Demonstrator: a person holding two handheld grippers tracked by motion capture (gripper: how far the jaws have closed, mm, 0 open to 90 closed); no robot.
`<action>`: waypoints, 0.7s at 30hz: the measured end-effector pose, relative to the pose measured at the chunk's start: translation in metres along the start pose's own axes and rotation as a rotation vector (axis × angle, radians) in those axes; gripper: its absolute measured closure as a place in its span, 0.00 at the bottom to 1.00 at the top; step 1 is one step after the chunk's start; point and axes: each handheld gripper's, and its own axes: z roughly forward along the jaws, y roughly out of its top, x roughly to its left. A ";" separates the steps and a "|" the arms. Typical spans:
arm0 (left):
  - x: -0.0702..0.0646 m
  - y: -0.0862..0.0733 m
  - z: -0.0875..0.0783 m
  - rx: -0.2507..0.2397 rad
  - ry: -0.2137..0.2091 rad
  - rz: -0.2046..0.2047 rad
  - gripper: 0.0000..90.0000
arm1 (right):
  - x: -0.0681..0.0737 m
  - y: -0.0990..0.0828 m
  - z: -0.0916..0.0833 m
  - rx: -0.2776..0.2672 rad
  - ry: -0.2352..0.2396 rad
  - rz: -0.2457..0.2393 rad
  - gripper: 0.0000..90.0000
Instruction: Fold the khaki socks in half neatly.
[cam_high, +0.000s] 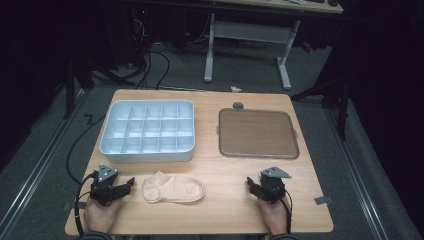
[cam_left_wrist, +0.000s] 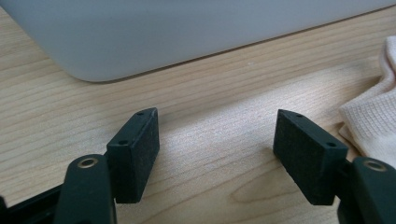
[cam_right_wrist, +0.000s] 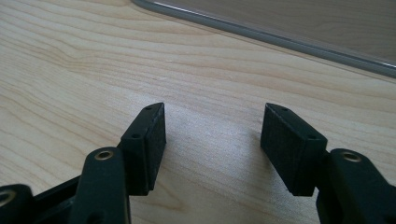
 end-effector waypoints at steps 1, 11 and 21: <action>0.000 0.000 0.000 -0.002 -0.001 -0.003 0.35 | 0.000 0.000 0.000 0.000 0.000 0.000 0.45; 0.000 0.000 0.000 -0.002 0.000 -0.006 0.36 | 0.000 0.000 0.000 0.000 -0.001 -0.003 0.45; 0.000 0.000 0.000 -0.002 0.004 -0.003 0.36 | 0.000 0.000 0.000 0.000 0.001 -0.004 0.44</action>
